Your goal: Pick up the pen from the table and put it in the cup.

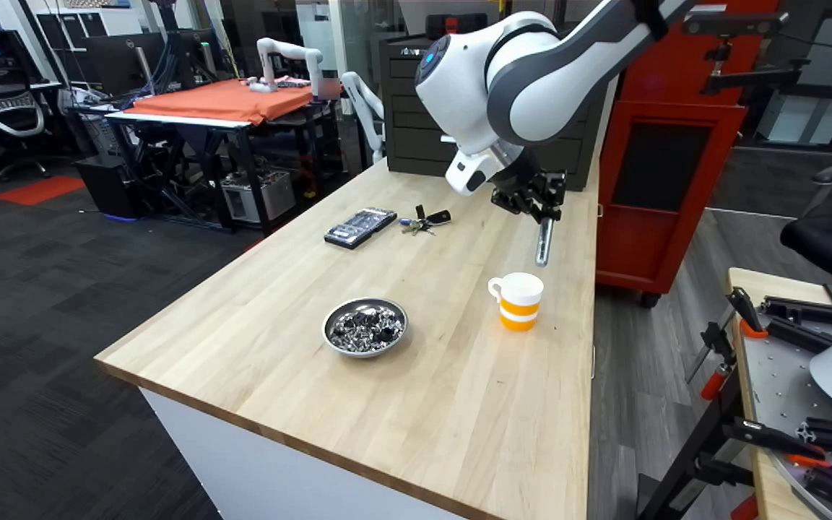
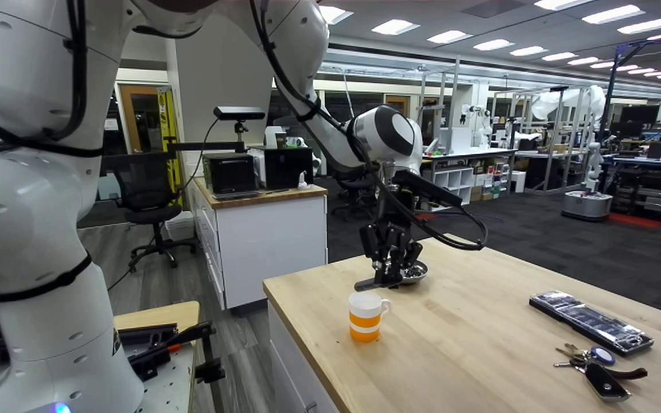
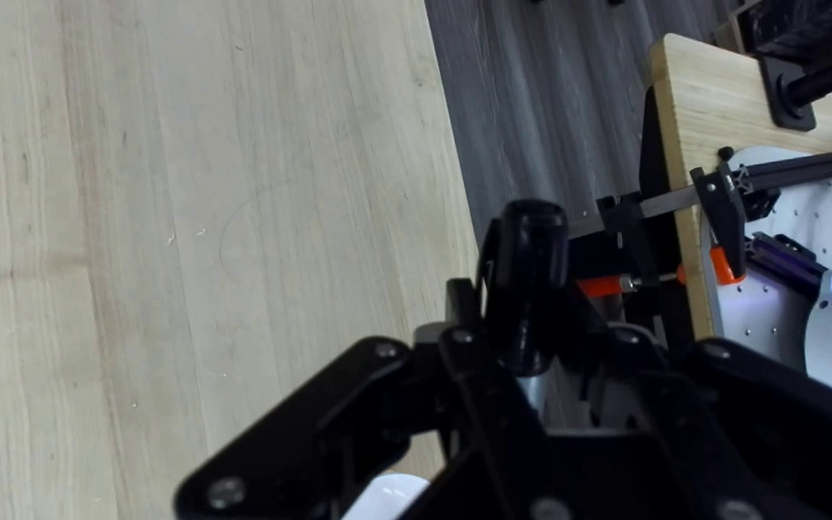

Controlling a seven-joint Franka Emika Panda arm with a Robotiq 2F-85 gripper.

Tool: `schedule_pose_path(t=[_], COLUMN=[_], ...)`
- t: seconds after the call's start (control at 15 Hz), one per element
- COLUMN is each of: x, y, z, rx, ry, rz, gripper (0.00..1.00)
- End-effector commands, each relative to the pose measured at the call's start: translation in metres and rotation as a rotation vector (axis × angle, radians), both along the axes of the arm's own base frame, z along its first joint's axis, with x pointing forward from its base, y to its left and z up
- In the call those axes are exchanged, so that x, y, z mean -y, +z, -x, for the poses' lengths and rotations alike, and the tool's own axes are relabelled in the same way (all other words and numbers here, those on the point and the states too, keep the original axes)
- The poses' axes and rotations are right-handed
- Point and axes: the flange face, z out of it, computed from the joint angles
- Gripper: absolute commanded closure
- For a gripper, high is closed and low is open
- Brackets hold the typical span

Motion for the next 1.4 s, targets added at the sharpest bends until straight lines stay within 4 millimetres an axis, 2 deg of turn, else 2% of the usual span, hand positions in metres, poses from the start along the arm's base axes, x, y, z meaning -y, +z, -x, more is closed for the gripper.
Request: schedule_pose_path(t=[0.0,0.6,1.07,1.33], x=[-0.007,-0.008,-0.001,0.003], y=[-0.003,-0.003,0.018,0.02], z=[-0.006,-0.028,-0.043,-0.044], rx=[-0.025,-0.009,0.129,0.181], ry=[0.08,0.174,0.112,0.121], rz=[0.013,0.014,-0.08,-0.072], gripper=[0.93,0.93,0.93,0.93])
